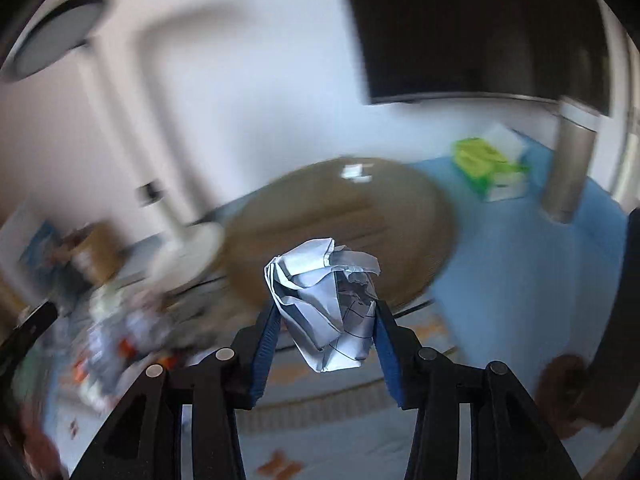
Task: Organize objects
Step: 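Carry both paper balls over the brown glass bowl and open both grippers, then grasp the orange with the left gripper while the right gripper grasps a crumpled paper ball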
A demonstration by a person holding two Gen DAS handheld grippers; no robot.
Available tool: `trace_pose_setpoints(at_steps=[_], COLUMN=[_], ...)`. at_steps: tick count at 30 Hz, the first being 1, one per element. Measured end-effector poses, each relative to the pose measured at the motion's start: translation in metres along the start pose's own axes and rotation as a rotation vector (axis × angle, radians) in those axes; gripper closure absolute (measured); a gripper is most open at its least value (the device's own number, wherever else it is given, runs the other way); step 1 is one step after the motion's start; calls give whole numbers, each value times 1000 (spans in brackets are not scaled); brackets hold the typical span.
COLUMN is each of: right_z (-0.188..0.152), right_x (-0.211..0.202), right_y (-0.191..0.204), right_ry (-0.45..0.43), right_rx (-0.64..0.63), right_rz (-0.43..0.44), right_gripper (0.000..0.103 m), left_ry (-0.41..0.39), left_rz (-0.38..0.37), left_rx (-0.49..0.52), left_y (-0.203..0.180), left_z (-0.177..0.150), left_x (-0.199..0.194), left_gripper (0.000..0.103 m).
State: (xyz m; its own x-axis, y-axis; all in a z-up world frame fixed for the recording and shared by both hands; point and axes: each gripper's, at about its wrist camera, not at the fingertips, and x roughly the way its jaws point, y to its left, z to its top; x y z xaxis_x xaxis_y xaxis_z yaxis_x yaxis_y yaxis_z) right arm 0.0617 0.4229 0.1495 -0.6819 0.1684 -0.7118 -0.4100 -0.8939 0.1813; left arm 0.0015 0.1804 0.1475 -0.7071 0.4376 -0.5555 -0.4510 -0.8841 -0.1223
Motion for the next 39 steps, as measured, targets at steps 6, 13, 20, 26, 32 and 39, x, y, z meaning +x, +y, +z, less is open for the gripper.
trace_pose_setpoints(at_steps=[6, 13, 20, 26, 32, 39], right_z=[26, 24, -49, -112, -133, -132], right_x=[45, 30, -21, -6, 2, 0], right_y=[-14, -25, 16, 72, 99, 92], right_ry=[43, -3, -61, -20, -83, -101], right_rx=[31, 5, -142, -191, -196, -177], right_rz=[44, -31, 196, 304, 250, 261], right_gripper=[55, 39, 37, 32, 32, 30], left_ry=[59, 127, -49, -65, 51, 64], left_rz=[-167, -285, -130, 205, 309, 292], left_rx=[11, -58, -89, -200, -289, -238], left_y=[-70, -76, -3, 108, 174, 163], left_z=[29, 30, -15, -93, -145, -152], left_x=[90, 104, -15, -89, -74, -68], left_gripper=[61, 48, 0, 1, 1, 1])
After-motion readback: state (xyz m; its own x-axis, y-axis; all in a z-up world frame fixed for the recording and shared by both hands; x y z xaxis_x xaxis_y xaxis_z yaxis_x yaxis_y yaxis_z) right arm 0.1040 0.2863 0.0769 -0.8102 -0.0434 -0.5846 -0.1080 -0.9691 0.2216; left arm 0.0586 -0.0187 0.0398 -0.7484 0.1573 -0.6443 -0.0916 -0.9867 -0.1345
